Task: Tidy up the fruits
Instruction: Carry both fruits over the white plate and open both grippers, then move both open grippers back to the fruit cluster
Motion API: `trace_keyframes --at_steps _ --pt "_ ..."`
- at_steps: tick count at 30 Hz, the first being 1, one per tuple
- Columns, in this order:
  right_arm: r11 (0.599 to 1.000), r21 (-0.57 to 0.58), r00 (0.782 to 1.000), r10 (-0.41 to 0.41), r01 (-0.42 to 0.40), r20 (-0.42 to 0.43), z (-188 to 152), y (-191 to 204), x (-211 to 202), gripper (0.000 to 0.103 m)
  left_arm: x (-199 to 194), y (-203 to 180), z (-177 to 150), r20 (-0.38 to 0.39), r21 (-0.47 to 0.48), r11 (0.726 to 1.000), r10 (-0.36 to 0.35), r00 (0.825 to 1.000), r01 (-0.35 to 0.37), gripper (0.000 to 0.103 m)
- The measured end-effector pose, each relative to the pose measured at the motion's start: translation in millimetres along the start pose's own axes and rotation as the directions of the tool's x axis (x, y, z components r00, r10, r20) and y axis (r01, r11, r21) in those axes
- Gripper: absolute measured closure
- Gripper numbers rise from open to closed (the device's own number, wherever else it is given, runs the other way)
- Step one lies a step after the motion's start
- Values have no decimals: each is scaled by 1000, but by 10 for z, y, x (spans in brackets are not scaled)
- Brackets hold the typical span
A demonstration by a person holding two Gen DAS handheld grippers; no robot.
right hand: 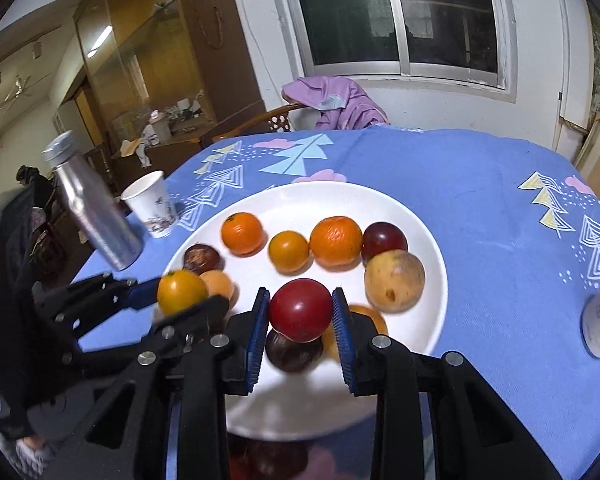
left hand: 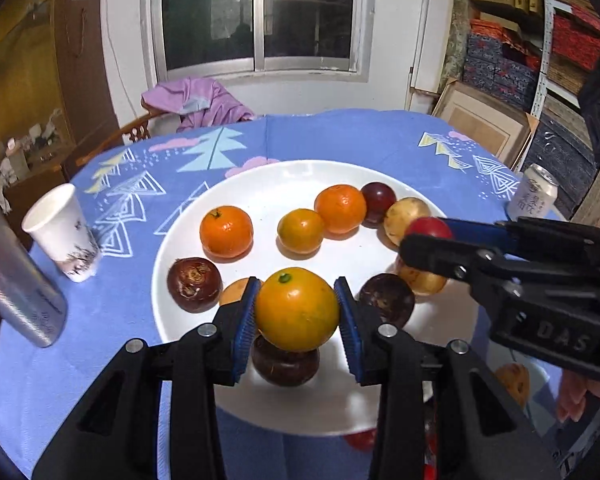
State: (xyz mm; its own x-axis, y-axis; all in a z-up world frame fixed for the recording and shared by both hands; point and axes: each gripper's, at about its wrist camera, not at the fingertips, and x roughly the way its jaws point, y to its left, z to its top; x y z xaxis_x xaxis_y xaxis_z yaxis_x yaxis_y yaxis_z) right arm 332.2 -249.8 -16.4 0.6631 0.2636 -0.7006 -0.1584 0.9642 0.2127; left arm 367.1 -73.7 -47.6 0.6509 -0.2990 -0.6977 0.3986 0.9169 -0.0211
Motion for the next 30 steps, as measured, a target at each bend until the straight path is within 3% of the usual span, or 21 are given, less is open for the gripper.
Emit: trace_keyframes --at_steps 2,3,4,5,11,20,25,30 --pt "1000 13 1000 7 -7 -28 42 -33 135 71 70 14 -23 -6 -5 1000 0 1000 0 66" --pt "1000 29 999 11 -10 -38 48 -56 177 68 83 21 -38 -3 -3 1000 4 1000 -4 59" --pt "999 40 999 17 -16 -35 48 -70 179 66 72 21 -46 3 -2 1000 10 1000 -10 46" --pt "998 51 999 25 -23 -25 36 -89 159 65 41 25 -55 17 -4 1000 20 1000 -20 41" --pt "997 64 999 48 -49 23 -165 -141 -263 64 -245 50 -162 40 -40 999 -3 999 4 40" --pt "996 67 996 52 -57 72 -948 -253 -1048 50 -861 -379 -911 32 68 997 -31 999 29 37" --pt "997 72 997 37 -41 66 -1284 -340 -1139 49 -979 -708 -1340 -6 150 988 -27 1000 28 36" --pt "997 70 998 34 -38 57 -1359 -358 -1117 49 -975 -828 -1434 -27 180 983 -21 999 26 36"
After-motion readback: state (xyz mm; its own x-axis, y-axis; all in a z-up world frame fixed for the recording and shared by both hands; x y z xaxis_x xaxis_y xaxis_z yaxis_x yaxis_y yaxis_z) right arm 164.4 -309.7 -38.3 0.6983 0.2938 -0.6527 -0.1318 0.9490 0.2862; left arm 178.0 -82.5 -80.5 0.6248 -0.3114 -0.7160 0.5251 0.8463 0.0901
